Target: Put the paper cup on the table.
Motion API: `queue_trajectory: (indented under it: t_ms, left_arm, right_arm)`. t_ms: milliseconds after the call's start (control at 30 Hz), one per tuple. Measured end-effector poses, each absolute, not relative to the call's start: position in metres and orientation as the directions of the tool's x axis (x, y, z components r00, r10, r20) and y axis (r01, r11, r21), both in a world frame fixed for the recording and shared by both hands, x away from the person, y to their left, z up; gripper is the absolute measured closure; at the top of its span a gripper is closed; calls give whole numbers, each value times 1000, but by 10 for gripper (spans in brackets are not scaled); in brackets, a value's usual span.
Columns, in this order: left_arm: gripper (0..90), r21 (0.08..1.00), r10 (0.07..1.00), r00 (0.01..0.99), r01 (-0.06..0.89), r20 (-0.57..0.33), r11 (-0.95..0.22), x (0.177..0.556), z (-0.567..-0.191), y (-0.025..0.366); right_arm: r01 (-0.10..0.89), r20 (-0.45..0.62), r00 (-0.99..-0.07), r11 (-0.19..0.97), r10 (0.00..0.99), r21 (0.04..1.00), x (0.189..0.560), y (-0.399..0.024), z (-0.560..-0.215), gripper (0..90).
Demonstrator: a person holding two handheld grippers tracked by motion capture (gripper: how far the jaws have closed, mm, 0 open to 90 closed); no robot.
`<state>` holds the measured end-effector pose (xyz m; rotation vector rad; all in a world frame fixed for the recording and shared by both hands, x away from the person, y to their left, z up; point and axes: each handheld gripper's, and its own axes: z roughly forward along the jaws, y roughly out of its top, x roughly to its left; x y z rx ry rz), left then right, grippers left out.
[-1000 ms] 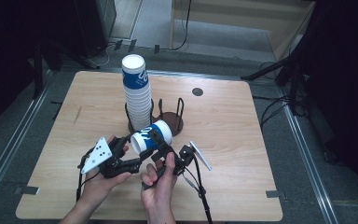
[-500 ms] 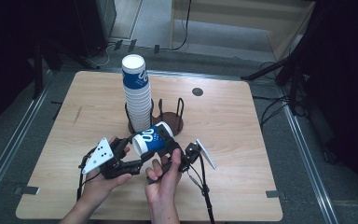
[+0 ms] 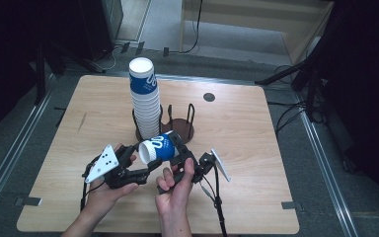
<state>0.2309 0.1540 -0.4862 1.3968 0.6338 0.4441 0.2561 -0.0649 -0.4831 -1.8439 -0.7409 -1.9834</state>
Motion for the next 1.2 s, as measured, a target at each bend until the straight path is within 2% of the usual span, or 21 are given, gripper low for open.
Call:
queue_trajectory:
  t_ms: [67,267,533,933,1200]
  left_arm:
    - [287,987,634,759,77,-149,139,231,-486,154]
    - [287,987,641,753,70,-149,148,231,-485,156]
    - [287,987,653,745,56,-140,147,231,-485,157]
    - [287,989,663,737,43,-128,142,232,-486,158]
    - [287,990,649,751,50,-122,129,231,-488,153]
  right_arm:
    - [570,989,-112,-809,101,147,256,-65,-484,303]
    - [597,989,-125,-791,77,137,258,-65,-487,126]
    - [607,991,-111,-784,78,130,256,-63,-493,42]
    - [627,999,-47,-778,19,44,248,-60,-494,27]
    - [640,999,-48,-768,-3,28,251,-54,-494,22]
